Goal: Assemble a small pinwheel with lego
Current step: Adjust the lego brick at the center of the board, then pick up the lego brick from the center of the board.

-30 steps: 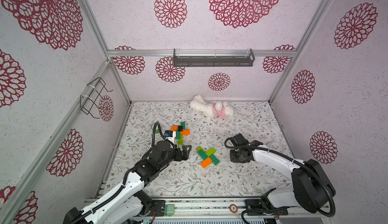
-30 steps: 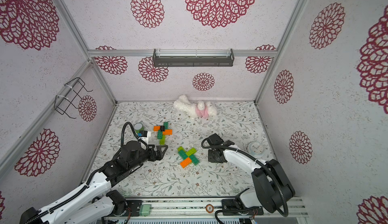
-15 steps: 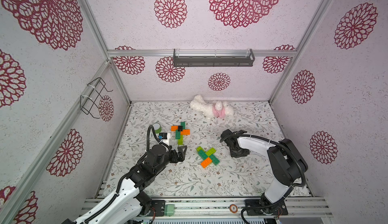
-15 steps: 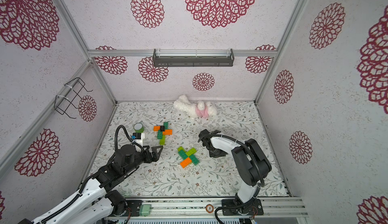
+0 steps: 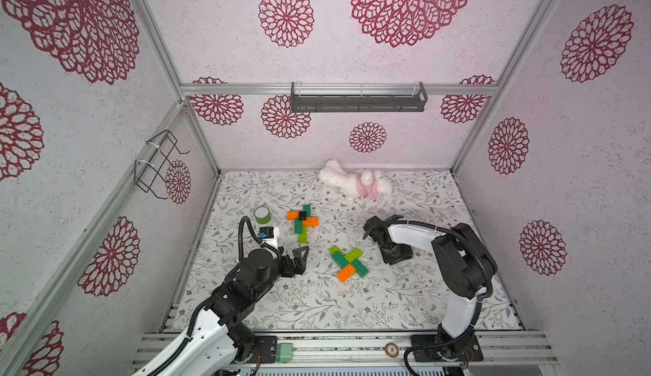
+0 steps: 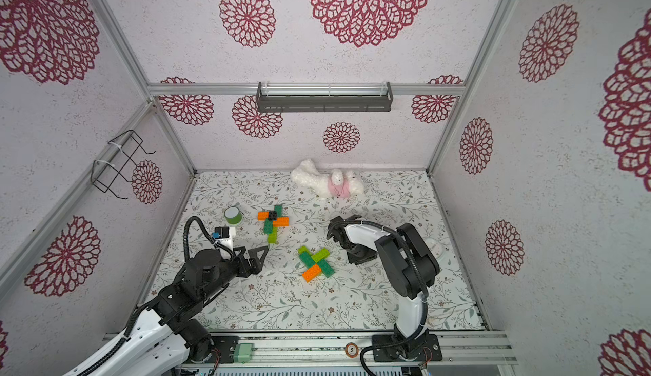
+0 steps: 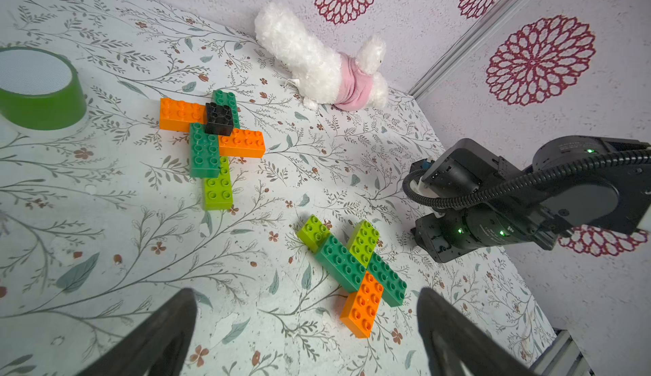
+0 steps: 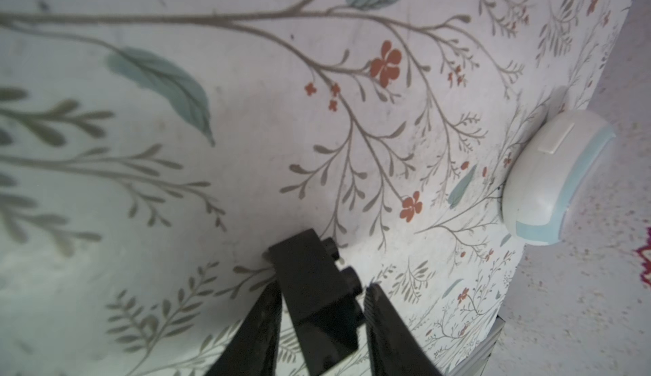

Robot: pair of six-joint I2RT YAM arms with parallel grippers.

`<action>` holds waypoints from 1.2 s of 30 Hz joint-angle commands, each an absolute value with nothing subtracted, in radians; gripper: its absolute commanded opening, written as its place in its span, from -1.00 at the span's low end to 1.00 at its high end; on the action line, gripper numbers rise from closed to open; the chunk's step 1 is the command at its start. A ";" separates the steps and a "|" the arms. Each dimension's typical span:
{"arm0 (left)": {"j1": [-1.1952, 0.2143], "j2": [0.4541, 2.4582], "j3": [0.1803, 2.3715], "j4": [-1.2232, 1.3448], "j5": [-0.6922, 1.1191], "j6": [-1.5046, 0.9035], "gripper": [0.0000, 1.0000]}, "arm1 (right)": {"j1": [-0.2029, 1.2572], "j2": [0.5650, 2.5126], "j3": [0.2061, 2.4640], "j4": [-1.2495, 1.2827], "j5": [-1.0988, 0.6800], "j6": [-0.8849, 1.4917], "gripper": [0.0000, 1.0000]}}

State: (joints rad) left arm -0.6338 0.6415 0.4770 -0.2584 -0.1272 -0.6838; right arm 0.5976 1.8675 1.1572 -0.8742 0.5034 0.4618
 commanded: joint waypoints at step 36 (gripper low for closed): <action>-0.634 0.671 0.464 -0.244 -0.112 -0.731 0.98 | 0.545 1.328 0.624 -0.076 0.195 0.559 0.39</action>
